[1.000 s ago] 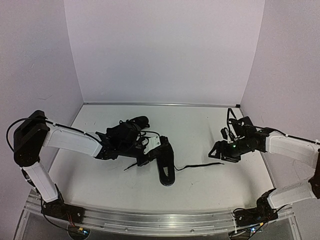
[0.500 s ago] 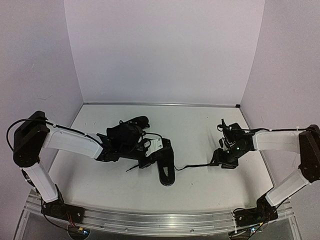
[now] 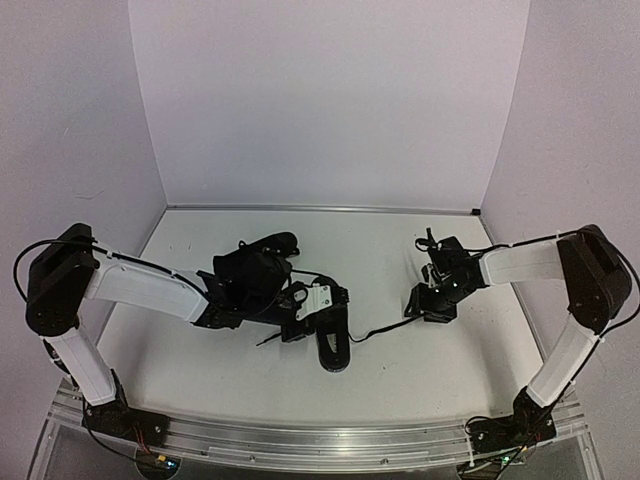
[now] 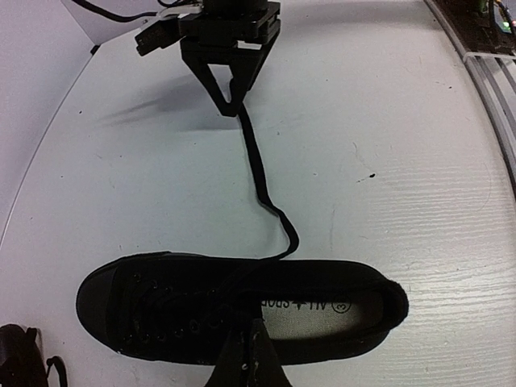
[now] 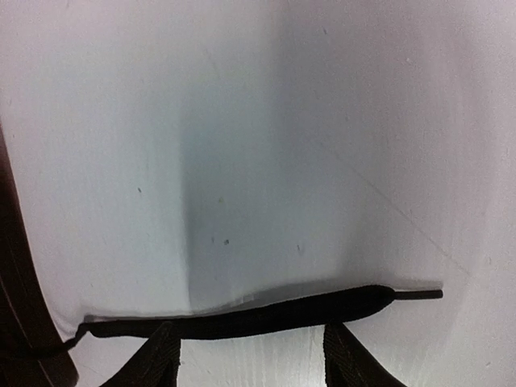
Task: Tie the shoes
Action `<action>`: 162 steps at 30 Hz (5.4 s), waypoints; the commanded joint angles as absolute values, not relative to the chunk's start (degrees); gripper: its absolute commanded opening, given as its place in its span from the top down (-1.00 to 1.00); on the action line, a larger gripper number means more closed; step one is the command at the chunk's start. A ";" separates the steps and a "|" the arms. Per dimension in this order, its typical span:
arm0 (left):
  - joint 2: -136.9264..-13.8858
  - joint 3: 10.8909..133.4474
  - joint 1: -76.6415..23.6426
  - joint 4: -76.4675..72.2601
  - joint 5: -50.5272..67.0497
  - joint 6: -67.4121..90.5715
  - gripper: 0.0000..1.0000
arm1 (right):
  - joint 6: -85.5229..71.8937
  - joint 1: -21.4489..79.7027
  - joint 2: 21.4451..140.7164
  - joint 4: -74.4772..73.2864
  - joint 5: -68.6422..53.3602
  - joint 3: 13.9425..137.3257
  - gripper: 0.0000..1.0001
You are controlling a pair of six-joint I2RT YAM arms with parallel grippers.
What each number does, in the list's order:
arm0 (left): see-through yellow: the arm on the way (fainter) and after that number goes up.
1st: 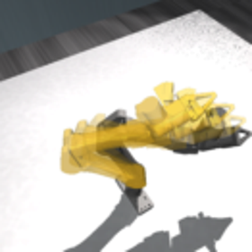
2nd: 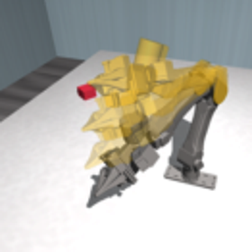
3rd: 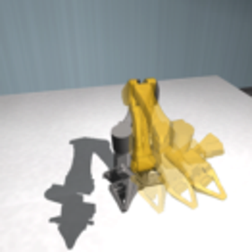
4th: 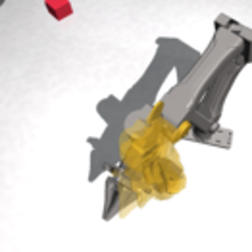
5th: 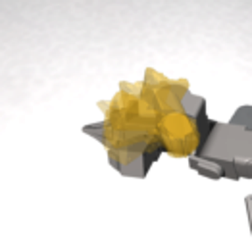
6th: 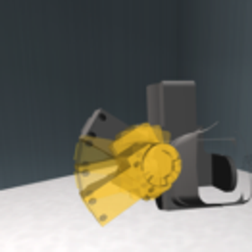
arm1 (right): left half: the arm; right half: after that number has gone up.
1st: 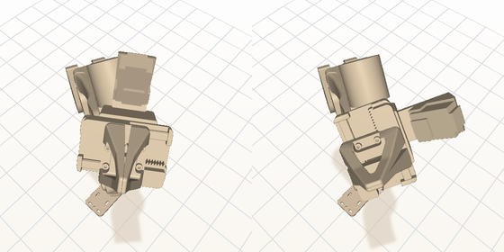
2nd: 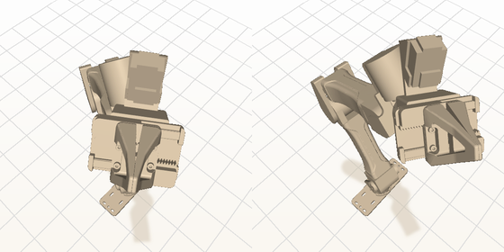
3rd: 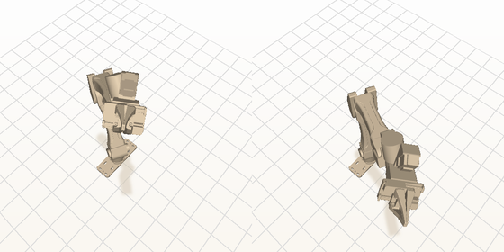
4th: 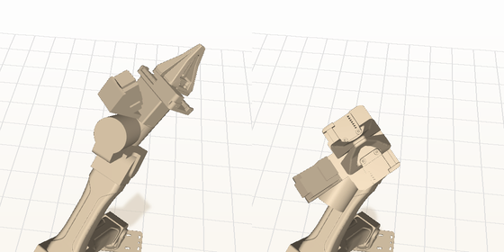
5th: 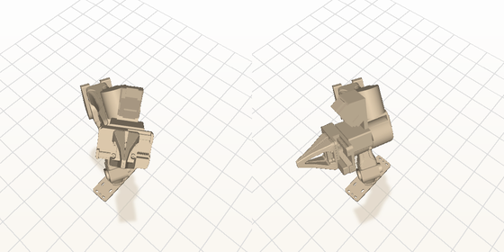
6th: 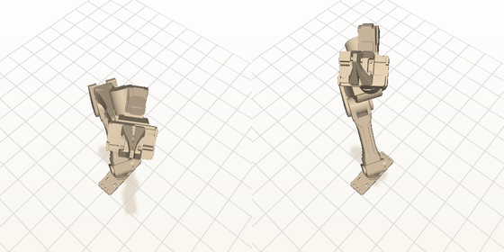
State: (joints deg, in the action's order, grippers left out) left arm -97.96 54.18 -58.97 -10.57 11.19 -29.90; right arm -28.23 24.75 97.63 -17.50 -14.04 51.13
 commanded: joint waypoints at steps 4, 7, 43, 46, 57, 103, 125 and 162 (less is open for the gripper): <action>-99.62 58.10 -60.20 -13.22 10.72 -32.05 1.00 | -27.92 24.70 104.15 -17.51 -11.68 52.73 -0.06; -100.04 58.33 -60.33 -13.36 10.71 -32.20 1.00 | -28.33 25.66 106.07 -17.63 -8.15 54.13 -0.03; -103.71 62.30 -61.42 -13.01 11.41 -45.86 1.00 | -17.48 33.40 107.44 -18.04 -24.67 80.96 1.00; -103.97 62.63 -61.61 -13.01 11.98 -47.19 1.00 | -16.43 33.49 108.61 -17.24 -30.40 84.88 1.00; -105.12 62.80 -63.77 -10.56 10.29 -52.71 1.00 | -14.12 38.89 117.04 -17.91 -43.28 100.96 1.00; -107.38 62.51 -65.26 -8.75 8.50 -54.64 1.00 | -0.45 53.04 126.09 -39.23 -46.64 123.78 -0.11; -108.15 63.64 -55.57 -9.76 25.28 -31.13 1.00 | -8.78 41.32 86.67 -22.03 -26.99 82.05 -0.24; -109.84 59.45 -47.12 -25.51 26.58 1.26 0.84 | -12.38 41.31 83.63 -19.83 -25.28 67.78 0.06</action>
